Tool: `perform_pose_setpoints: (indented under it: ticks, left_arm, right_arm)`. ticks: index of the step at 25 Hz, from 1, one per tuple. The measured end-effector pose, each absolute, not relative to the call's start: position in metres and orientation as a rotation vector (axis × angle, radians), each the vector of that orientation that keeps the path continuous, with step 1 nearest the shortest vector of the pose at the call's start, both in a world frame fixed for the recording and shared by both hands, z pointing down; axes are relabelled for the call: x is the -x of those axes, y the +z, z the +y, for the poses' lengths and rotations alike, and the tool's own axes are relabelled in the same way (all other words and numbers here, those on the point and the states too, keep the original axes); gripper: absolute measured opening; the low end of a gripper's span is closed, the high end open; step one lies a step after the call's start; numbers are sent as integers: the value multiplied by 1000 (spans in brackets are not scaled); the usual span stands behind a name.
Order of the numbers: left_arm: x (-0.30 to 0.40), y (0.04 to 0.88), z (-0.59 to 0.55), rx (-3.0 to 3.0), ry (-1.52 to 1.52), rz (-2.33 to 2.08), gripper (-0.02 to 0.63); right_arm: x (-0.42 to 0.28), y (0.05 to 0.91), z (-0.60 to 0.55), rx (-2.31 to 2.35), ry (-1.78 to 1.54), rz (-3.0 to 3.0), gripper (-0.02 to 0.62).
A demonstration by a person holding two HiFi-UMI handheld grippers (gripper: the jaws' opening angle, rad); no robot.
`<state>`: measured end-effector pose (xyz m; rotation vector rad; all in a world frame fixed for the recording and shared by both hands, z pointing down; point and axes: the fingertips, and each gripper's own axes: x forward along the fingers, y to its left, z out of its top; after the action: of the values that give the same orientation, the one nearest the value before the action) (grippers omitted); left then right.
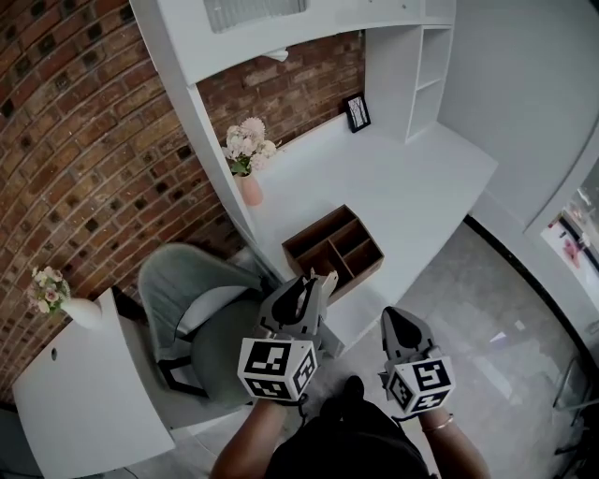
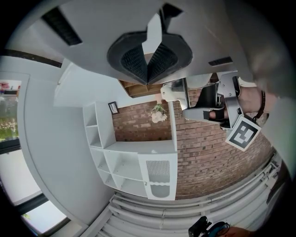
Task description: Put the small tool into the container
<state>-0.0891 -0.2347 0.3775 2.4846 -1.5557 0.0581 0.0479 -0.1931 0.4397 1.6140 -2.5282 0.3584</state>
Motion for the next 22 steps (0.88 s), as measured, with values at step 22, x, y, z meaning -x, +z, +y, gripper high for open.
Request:
perform_pose_setpoints:
  ticks: [22]
  left_arm:
    - [81,386,-306,-2448,95,-1643,67]
  right_arm:
    - [-51,444,-249,-1495,370,-2585,3]
